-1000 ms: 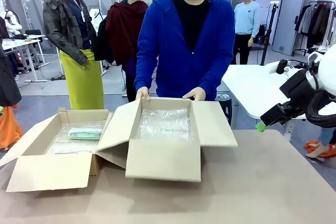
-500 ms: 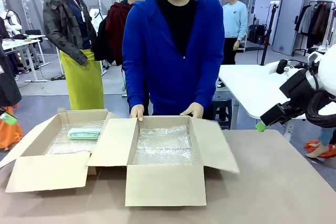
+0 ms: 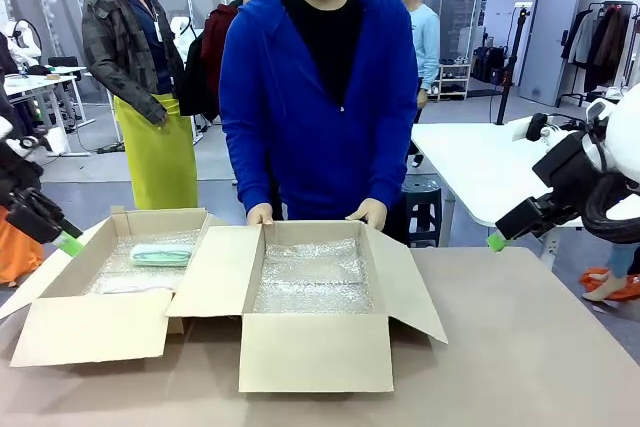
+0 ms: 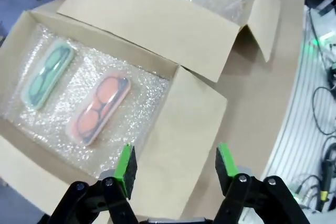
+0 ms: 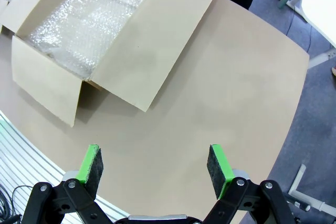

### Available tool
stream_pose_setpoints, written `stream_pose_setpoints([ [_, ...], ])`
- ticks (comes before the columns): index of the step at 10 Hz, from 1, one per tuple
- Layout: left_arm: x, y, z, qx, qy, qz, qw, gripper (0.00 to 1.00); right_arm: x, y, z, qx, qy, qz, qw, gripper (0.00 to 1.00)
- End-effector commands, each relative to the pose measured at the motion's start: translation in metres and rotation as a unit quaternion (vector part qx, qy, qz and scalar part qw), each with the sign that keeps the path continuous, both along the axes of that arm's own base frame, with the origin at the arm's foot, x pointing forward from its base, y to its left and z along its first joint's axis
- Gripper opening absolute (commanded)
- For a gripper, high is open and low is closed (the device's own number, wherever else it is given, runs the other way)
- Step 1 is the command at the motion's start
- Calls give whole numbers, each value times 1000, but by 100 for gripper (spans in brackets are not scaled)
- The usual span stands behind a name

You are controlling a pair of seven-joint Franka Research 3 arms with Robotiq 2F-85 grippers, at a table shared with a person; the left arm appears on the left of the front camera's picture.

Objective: Pack the glasses set securely to prepare it for shipping.
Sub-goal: Position the Package Box on the left side of the table.

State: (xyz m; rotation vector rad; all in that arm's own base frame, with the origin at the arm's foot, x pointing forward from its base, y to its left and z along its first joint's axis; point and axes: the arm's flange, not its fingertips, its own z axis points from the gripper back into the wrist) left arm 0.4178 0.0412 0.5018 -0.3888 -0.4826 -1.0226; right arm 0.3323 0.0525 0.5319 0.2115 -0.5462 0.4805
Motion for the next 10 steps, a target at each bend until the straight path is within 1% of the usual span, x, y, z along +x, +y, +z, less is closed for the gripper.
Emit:
stream_pose_setpoints([
  [1, -6, -7, -9, 24, -8, 7, 1000, 76, 1, 0, 0, -2, -6, 1, 1000, 100],
  [2, -4, -5, -11, 17, -6, 10, 1000, 76, 1, 0, 0, -2, -6, 1, 1000, 100],
  [3, 0, -7, -7, 10, -3, -6, 1000, 76, 1, 0, 0, -2, -6, 1, 1000, 100],
  [10, 0, -7, -7, 10, -3, -6, 1000, 76, 1, 0, 0, -2, -6, 1, 1000, 100],
])
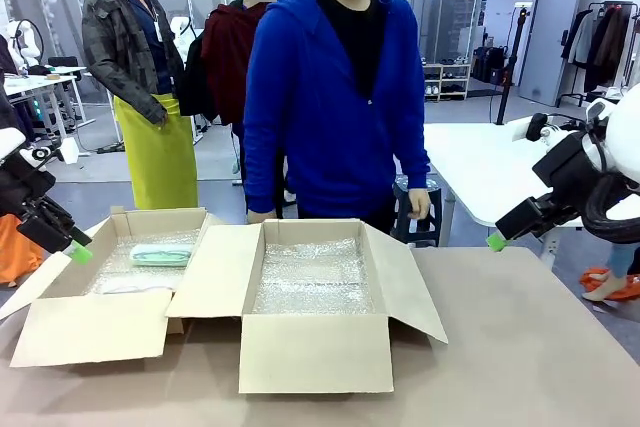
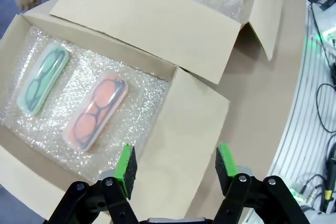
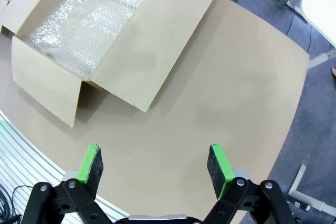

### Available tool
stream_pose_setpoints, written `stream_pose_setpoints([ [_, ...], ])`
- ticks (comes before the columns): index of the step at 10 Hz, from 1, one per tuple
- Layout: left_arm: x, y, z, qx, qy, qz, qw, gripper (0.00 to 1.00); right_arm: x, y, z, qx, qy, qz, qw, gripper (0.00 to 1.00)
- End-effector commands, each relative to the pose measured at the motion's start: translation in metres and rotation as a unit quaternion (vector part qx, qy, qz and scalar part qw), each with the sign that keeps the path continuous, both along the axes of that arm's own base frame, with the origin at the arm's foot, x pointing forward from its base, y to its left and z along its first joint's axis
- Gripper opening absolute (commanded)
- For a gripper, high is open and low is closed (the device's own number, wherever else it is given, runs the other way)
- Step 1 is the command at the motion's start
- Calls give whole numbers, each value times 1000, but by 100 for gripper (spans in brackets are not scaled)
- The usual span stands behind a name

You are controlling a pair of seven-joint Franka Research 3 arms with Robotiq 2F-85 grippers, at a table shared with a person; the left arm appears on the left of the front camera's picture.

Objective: Pack the glasses set securely to prepare it for shipping.
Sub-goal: Position the Package Box on the left side of the table.

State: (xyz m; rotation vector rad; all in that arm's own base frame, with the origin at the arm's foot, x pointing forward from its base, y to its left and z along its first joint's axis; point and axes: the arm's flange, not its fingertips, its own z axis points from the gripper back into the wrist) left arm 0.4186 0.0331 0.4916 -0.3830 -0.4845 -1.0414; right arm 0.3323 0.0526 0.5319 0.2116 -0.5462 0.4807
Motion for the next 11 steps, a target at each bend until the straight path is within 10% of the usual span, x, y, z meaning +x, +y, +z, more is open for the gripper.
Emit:
stream_pose_setpoints([
  [1, -1, 1, 4, 7, 2, 2, 1000, 76, 1, 0, 0, -2, -6, 1, 1000, 100],
  [11, -1, 1, 4, 7, 2, 2, 1000, 76, 1, 0, 0, -2, -6, 1, 1000, 100],
])
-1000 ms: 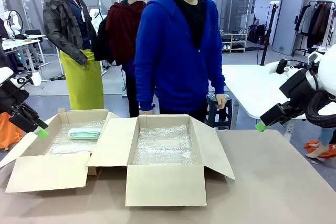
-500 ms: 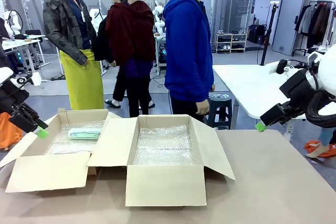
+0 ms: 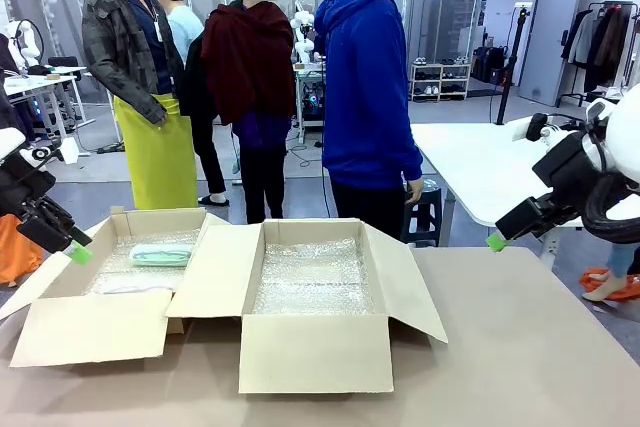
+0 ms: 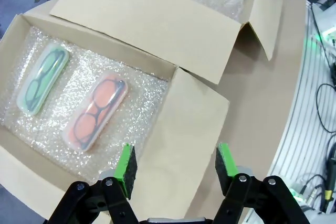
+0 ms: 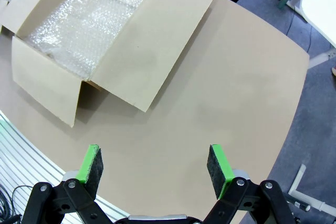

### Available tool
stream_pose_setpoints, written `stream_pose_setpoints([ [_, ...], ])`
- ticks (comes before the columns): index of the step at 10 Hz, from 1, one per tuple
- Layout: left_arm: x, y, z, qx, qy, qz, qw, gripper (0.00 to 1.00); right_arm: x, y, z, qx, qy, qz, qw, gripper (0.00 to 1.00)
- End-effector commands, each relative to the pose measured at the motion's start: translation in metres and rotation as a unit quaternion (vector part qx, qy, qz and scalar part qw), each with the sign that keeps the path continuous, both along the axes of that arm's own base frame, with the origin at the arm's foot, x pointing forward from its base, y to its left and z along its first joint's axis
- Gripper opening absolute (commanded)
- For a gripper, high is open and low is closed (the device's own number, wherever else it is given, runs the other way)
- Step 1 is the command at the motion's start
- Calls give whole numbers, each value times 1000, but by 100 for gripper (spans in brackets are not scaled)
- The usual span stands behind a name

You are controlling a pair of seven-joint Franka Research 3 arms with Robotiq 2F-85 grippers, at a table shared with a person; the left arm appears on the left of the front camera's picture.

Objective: Pack the glasses set securely to prepare it for shipping.
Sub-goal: Position the Package Box on the left side of the table.

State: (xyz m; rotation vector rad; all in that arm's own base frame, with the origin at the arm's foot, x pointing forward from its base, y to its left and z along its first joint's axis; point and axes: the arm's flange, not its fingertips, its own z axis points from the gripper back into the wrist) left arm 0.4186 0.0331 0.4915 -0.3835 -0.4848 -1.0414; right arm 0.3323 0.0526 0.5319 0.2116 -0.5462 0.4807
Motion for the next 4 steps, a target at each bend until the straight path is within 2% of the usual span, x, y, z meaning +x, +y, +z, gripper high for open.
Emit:
stream_pose_setpoints([
  [1, -1, 1, 4, 7, 2, 2, 1000, 76, 1, 0, 0, -2, -6, 1, 1000, 100],
  [4, -1, 1, 4, 7, 2, 2, 1000, 76, 1, 0, 0, -2, -6, 1, 1000, 100],
])
